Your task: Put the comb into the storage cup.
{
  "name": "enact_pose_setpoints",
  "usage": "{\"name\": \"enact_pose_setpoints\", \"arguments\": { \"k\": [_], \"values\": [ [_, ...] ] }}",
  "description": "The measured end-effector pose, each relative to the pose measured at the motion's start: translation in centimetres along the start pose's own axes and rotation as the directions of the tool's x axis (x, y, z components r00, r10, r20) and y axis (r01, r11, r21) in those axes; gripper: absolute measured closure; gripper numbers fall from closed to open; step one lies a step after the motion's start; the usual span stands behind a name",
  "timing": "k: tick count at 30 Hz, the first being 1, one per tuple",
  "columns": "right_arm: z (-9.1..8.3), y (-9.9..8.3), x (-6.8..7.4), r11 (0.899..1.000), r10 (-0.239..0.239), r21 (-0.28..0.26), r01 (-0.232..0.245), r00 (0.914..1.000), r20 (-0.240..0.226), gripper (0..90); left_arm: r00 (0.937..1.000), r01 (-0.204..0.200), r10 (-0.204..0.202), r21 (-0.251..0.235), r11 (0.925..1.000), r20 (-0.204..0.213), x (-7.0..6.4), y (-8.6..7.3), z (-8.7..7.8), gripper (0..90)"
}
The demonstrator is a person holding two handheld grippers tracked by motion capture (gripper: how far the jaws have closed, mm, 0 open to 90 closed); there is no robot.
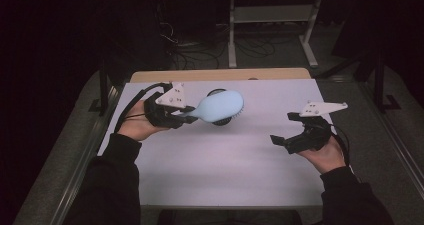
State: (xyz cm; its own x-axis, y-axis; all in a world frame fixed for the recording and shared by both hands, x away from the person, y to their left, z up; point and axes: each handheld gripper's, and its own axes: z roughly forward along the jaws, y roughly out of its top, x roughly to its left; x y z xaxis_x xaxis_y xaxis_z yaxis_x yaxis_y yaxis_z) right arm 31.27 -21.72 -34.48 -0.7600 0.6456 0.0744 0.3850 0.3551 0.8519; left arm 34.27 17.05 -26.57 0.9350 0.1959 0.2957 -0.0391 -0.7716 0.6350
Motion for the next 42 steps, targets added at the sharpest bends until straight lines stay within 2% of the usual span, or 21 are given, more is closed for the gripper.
{"name": "enact_pose_setpoints", "arguments": {
  "k": [20,25,33,38,42],
  "values": [
    [1.2,5.6,1.2,0.999,-0.048,-0.028,0.046,0.9957,-0.079,0.0,0.9993,0.013,-0.016,-0.093,0.9956,-0.034,-0.1,1.2,1.3,70.6],
    [1.5,6.4,1.4,0.999,-0.054,-0.015,0.052,0.9927,-0.108,0.0,0.9990,0.010,-0.014,-0.097,0.9952,-0.042,0.0,1.4,1.7,70.6],
    [2.5,7.3,1.9,0.999,-0.051,0.003,0.052,0.9855,-0.162,0.0,0.9992,0.019,-0.023,-0.126,0.9918,-0.032,-0.2,1.6,2.6,70.6],
    [3.1,7.8,2.2,0.998,-0.057,0.009,0.059,0.9822,-0.179,0.0,0.9992,0.030,-0.034,-0.139,0.9899,-0.024,-0.3,1.4,3.2,70.5],
    [3.4,8.0,2.2,0.999,-0.032,-0.005,0.032,0.9817,-0.188,0.0,0.9989,0.037,-0.041,-0.149,0.9882,-0.024,-0.5,1.3,3.7,70.5]
  ]
}}
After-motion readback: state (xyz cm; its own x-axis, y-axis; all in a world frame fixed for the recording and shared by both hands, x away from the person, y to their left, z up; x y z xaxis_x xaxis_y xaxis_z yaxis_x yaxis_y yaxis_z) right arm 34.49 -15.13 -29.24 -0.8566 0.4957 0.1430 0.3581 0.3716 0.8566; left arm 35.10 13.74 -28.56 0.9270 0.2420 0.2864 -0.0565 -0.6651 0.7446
